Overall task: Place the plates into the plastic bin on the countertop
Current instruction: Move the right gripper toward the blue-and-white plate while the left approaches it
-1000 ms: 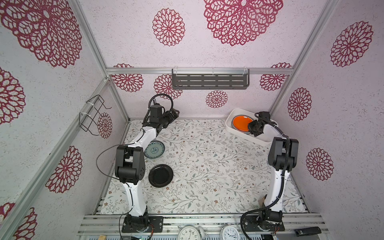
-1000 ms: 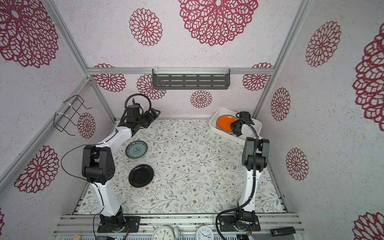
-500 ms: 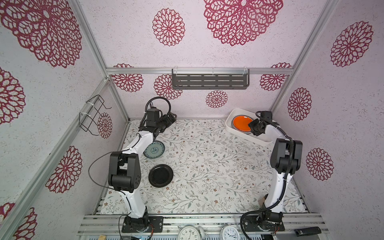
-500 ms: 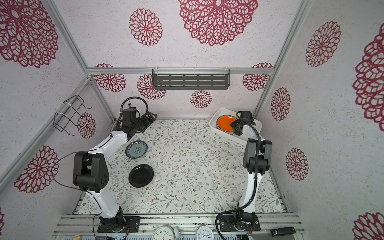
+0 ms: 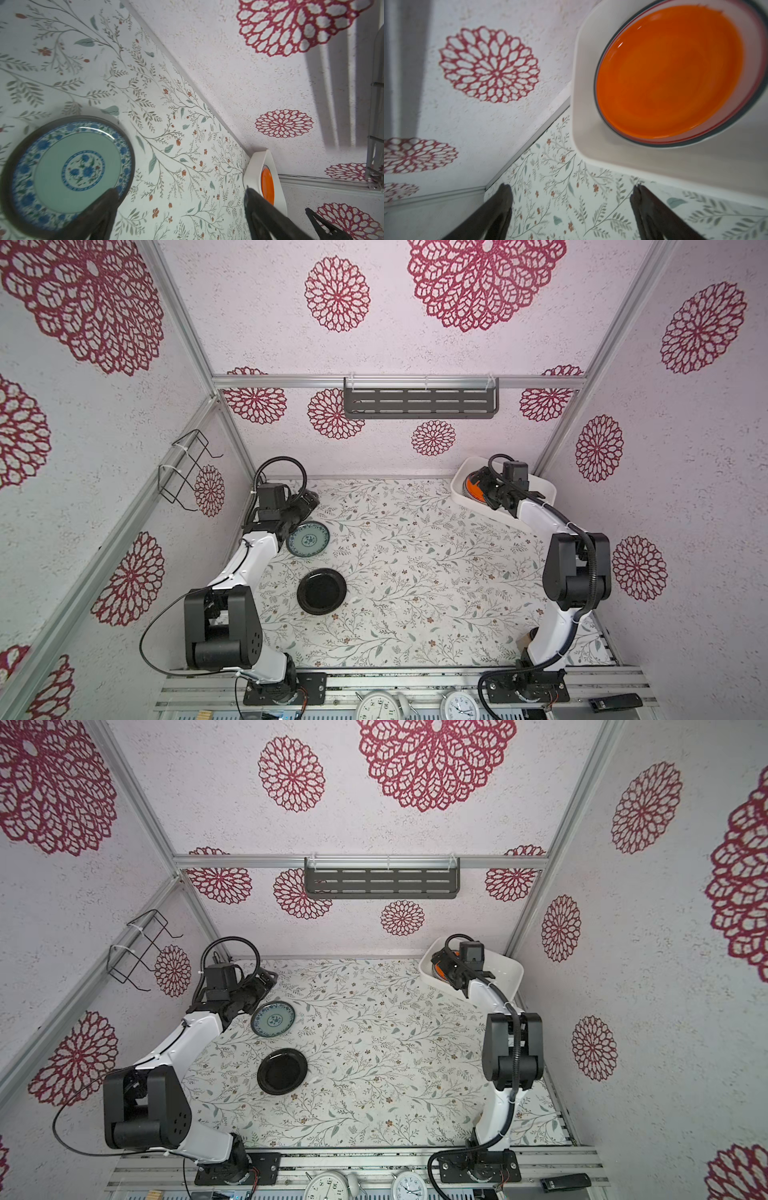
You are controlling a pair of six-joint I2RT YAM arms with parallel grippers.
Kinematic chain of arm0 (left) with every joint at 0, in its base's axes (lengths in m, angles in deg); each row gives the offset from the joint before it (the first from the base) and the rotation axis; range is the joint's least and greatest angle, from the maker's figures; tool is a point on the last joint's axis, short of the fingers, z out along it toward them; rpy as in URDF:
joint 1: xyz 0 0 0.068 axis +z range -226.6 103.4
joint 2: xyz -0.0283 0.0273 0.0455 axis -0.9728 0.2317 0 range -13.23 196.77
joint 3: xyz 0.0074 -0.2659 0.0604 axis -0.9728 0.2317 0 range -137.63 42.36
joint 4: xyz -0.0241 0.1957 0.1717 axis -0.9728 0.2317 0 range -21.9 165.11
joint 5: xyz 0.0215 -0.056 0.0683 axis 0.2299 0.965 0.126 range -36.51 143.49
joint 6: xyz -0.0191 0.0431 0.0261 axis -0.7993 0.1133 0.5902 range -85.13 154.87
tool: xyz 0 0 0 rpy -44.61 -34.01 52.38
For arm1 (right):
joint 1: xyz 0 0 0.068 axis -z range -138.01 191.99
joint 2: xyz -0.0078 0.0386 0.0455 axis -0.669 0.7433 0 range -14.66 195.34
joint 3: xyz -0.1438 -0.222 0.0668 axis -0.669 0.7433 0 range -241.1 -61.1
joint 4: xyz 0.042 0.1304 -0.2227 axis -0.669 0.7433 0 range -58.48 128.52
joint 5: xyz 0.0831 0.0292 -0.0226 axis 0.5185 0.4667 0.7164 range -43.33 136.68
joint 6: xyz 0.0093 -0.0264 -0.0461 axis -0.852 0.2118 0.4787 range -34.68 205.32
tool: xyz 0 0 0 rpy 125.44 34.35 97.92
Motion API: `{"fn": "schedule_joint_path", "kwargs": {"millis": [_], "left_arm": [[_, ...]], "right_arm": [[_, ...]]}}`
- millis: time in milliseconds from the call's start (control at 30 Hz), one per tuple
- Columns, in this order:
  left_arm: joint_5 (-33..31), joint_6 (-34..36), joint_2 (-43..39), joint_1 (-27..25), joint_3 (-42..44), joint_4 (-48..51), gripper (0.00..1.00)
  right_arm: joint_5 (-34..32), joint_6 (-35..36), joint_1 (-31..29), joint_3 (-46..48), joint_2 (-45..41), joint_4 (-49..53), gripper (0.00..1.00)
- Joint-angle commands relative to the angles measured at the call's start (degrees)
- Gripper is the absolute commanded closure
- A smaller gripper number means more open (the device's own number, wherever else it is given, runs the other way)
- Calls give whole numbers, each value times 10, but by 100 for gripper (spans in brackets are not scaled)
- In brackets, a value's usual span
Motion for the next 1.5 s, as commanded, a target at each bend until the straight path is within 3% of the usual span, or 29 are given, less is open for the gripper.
{"fn": "schedule_joint_path", "kwargs": {"millis": [0,233,600,767,1000,1167,1233,1333,1467], "left_arm": [[16,10,-27,41,37,11,3],[63,17,-27,122,102,-6,3],[136,63,64,164,112,-6,2],[153,49,106,166,106,-39,1],[170,25,151,161,109,-89,7],[179,28,180,145,91,-90,19],[169,35,191,137,81,-76,24],[158,36,200,126,78,-77,39],[152,29,208,119,76,-82,45]], "right_arm": [[44,5,-44,14,-33,-94,1],[64,-47,-155,-1,-12,-170,1],[-30,-41,-303,-47,-26,-125,1],[-95,4,-331,-67,-47,-60,1],[-135,43,-352,-55,-81,-57,1],[-73,31,-338,-2,-95,-167,1],[-86,42,-339,-6,-98,-152,1],[-107,44,-337,-9,-99,-135,1],[-117,31,-329,-7,-99,-125,4]]}}
